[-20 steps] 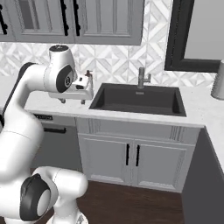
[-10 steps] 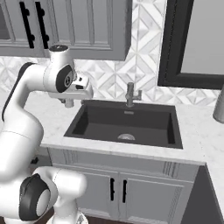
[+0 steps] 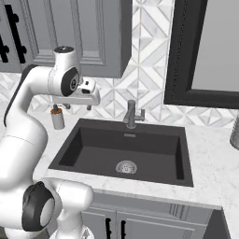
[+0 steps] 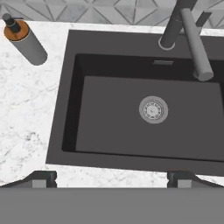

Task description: Navigate to the sink.

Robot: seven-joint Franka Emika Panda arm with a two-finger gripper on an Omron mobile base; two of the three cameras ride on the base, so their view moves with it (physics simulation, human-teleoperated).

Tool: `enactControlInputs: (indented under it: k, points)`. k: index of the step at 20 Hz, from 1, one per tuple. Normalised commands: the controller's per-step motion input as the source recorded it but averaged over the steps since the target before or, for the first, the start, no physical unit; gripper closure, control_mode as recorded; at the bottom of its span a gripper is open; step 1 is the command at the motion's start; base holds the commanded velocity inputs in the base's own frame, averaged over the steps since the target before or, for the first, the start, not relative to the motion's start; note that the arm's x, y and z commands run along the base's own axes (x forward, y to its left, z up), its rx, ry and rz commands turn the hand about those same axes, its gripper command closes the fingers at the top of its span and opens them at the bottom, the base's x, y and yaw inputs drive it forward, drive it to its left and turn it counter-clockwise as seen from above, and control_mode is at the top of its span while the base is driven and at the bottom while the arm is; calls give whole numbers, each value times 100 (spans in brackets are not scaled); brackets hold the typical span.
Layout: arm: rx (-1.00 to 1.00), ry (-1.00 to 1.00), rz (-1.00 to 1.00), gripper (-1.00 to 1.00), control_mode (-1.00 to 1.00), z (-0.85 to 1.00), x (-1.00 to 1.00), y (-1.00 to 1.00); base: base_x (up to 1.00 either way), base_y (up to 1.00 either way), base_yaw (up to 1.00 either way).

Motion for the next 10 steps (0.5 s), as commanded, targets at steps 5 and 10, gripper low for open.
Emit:
enactControlInputs:
  k: [5,10]
  points:
    - [0,0,0,-100,100,0,0,0,0,0,0]
    - [0,0,0,-100,100,0,0,0,0,0,0]
